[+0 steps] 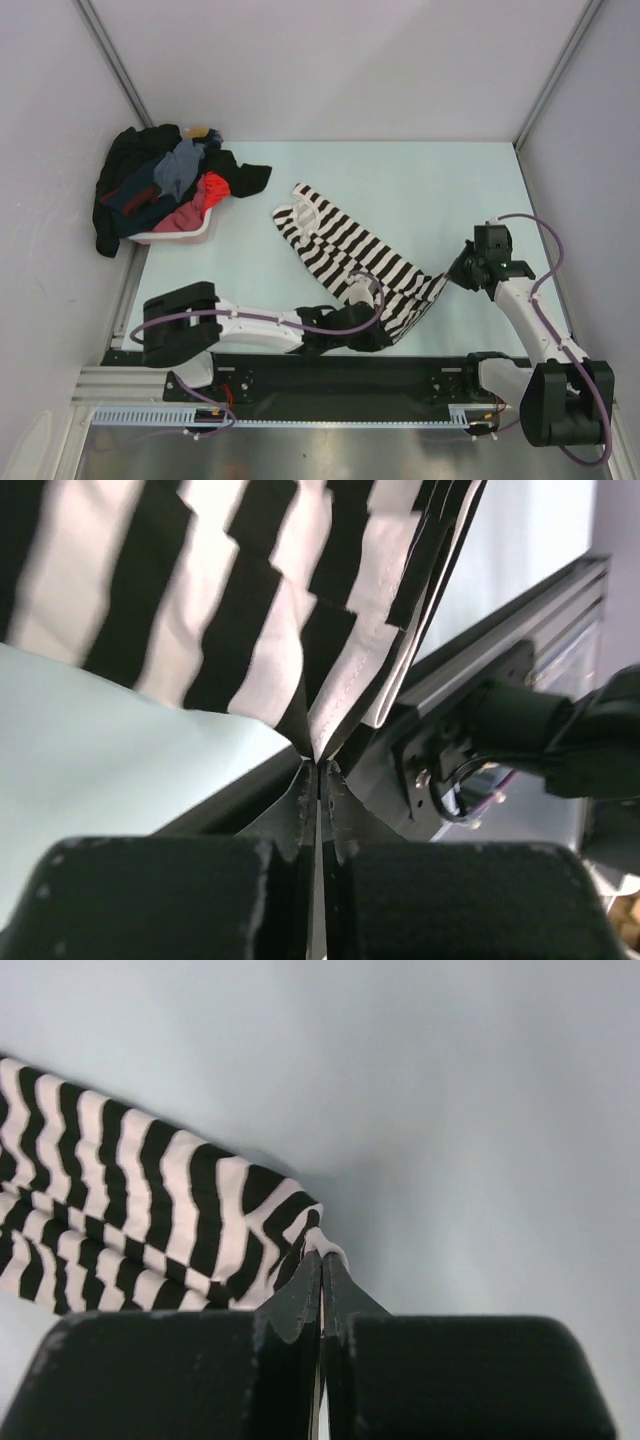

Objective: Fold and stack the tank tops
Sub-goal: Fold the tank top

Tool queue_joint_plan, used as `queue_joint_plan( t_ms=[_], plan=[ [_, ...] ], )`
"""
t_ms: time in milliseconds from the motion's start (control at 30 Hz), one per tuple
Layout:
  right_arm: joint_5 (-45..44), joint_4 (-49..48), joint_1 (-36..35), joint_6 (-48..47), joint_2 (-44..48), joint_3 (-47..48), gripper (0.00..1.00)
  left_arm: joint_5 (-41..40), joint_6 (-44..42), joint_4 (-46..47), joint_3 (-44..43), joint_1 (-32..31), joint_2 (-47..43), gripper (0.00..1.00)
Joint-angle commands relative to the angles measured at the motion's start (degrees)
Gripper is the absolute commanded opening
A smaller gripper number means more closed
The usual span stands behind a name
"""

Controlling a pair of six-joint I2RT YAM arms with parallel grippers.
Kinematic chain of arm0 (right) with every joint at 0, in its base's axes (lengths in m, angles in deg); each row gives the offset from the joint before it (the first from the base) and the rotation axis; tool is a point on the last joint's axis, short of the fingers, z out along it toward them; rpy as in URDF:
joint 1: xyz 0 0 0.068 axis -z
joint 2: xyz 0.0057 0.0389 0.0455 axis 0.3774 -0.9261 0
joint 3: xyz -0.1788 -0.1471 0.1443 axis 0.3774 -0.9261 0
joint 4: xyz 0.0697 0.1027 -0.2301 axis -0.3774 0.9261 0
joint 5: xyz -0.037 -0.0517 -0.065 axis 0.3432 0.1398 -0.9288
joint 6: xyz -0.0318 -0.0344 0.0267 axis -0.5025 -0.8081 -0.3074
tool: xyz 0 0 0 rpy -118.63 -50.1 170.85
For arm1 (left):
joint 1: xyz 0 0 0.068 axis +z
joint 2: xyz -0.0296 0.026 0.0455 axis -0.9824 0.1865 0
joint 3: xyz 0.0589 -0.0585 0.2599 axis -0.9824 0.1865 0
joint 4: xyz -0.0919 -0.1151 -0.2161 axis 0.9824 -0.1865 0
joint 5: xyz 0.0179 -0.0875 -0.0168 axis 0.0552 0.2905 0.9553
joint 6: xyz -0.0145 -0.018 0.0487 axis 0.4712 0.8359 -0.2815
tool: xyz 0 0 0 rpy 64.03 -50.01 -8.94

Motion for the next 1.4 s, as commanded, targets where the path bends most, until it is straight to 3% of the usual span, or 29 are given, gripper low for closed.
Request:
queue_joint_plan(
  t_ms=[0, 167, 567, 1067, 1367],
  plan=[
    [0.1, -0.6, -2.6, -0.6, -1.0, 5.9, 0.00, 3.3, -0.1, 1.8, 2.1, 3.0, -5.7, 0.00],
    [-1.5, 0.1, -8.7, 0.5, -6.6, 12.4, 0.00, 3.9, -2.8, -2.0, 3.5, 7.9, -12.5, 0.00],
    [-2.0, -3.2, -15.7, 3.2, -22.2, 26.6, 0.00, 6.8, -9.4, -7.8, 7.5, 20.5, -23.5, 0.00],
    [-2.0, -2.9, -19.4, 4.1, -37.2, 43.0, 0.00, 11.4, -14.3, -10.5, 10.9, 33.9, -27.6, 0.00],
    [-0.7, -2.0, -20.0, 3.0, -46.4, 53.0, 0.00, 14.1, -17.9, -10.5, 10.9, 40.5, -25.5, 0.00]
  ],
)
